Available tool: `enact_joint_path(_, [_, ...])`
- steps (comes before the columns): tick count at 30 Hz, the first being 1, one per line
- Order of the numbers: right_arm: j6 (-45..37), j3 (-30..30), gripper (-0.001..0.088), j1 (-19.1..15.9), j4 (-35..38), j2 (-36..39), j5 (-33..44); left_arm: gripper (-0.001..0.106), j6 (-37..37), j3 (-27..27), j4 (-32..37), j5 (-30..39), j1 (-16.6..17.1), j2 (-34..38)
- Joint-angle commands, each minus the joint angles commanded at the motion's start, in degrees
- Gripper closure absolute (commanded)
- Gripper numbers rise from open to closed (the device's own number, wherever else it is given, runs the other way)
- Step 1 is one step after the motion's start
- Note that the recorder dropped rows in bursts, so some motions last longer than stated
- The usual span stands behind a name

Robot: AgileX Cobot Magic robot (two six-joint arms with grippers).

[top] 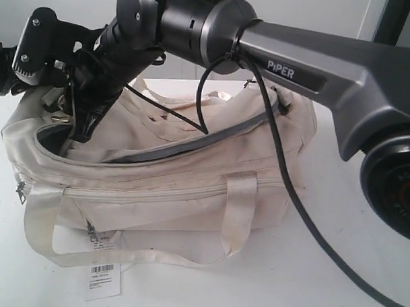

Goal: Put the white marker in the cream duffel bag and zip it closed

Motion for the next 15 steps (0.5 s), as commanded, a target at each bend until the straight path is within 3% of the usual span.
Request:
enact_joint_path(11, [0.0, 0.0, 0.0868, 0.0, 5.16, -1.91, -0.23, 0.105, -0.38, 0.0, -0.21, -0.63, 0.0, 0.0])
enact_joint_path(13, [2.71, 0.0, 0.0867, 0.0, 4.63, -1.91, -0.23, 0.105, -0.38, 0.0, -0.21, -0.4, 0.0, 0.0])
enact_joint_path(15, [6.93, 0.21, 0.0812, 0.0, 3.68, -1.78, 0.55, 0.105, -0.38, 0.0, -0.21, -0.4, 0.0, 0.0])
